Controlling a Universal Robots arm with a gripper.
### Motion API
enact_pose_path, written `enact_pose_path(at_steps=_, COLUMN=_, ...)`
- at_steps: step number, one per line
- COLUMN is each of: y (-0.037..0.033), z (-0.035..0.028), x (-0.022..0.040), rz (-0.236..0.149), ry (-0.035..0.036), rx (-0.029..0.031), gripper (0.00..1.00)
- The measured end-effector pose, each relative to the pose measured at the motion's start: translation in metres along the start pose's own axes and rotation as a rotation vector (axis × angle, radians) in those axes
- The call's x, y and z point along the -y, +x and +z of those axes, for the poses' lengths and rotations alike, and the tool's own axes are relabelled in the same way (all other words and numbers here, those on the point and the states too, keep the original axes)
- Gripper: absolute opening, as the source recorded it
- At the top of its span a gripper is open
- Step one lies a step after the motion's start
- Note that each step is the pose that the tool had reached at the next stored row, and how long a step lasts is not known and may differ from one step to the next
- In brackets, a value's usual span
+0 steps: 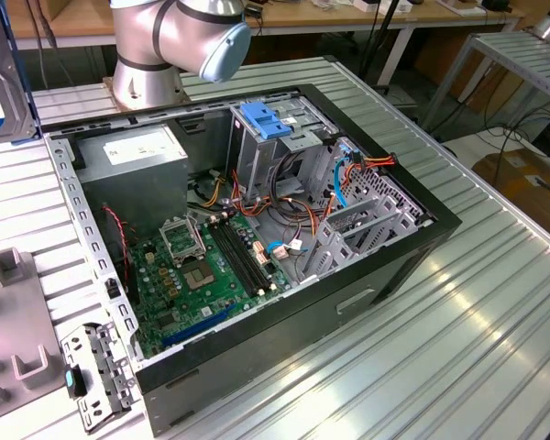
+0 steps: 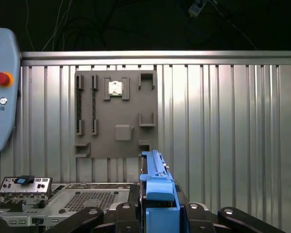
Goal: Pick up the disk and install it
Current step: 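Pick up the disk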
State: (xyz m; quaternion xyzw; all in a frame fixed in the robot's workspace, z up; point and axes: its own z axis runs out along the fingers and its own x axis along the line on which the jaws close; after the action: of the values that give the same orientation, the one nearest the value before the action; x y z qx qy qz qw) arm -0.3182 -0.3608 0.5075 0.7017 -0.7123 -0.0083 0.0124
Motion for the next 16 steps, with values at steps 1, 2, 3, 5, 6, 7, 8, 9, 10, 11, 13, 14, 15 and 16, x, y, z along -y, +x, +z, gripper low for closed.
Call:
enact_pose_path(at_steps=1, y=0.0, z=-0.0001, x=0.0024, rz=0.0, ry=-0.0003, rx=0.0, gripper=0.37)
enact_pose_path(at_steps=2, y=-0.0001, z=-0.0001, x=0.0041, rz=0.0, ry=-0.0005, rx=0.0, gripper=0.37)
enact_pose_path(at_steps=3, y=-0.0001, z=-0.0002, x=0.0067, rz=0.0, ry=-0.0008, rx=-0.0001, gripper=0.37)
enact_pose_path(at_steps=5, y=-0.0002, z=-0.0004, x=0.0113, rz=0.0, ry=-0.0012, rx=-0.0001, gripper=0.37)
enact_pose_path(at_steps=6, y=-0.0002, z=-0.0004, x=0.0127, rz=0.0, ry=-0.0013, rx=0.0, gripper=0.37)
enact_pose_path(at_steps=7, y=-0.0002, z=-0.0004, x=0.0133, rz=0.0, ry=-0.0014, rx=-0.0001, gripper=0.37)
enact_pose_path(at_steps=8, y=-0.0002, z=-0.0004, x=0.0134, rz=0.0, ry=-0.0013, rx=0.0, gripper=0.37)
enact_pose_path(at_steps=9, y=-0.0002, z=-0.0004, x=0.0143, rz=0.0, ry=-0.0013, rx=0.0, gripper=0.37)
enact_pose_path(at_steps=10, y=-0.0002, z=-0.0004, x=0.015, rz=0.0, ry=-0.0013, rx=0.0, gripper=0.37)
enact_pose_path(at_steps=11, y=-0.0002, z=-0.0004, x=0.015, rz=0.0, ry=-0.0013, rx=0.0, gripper=0.37)
enact_pose_path(at_steps=13, y=-0.0002, z=-0.0005, x=0.0151, rz=0.0, ry=-0.0013, rx=0.0, gripper=0.37)
enact_pose_path(at_steps=14, y=-0.0002, z=-0.0005, x=0.0151, rz=0.0, ry=-0.0013, rx=0.0, gripper=0.37)
enact_pose_path(at_steps=15, y=-0.0002, z=-0.0005, x=0.0151, rz=0.0, ry=-0.0013, rx=0.0, gripper=0.37)
enact_pose_path(at_steps=16, y=-0.0002, z=-0.0005, x=0.0151, rz=0.0, ry=-0.0014, rx=0.0, gripper=0.37)
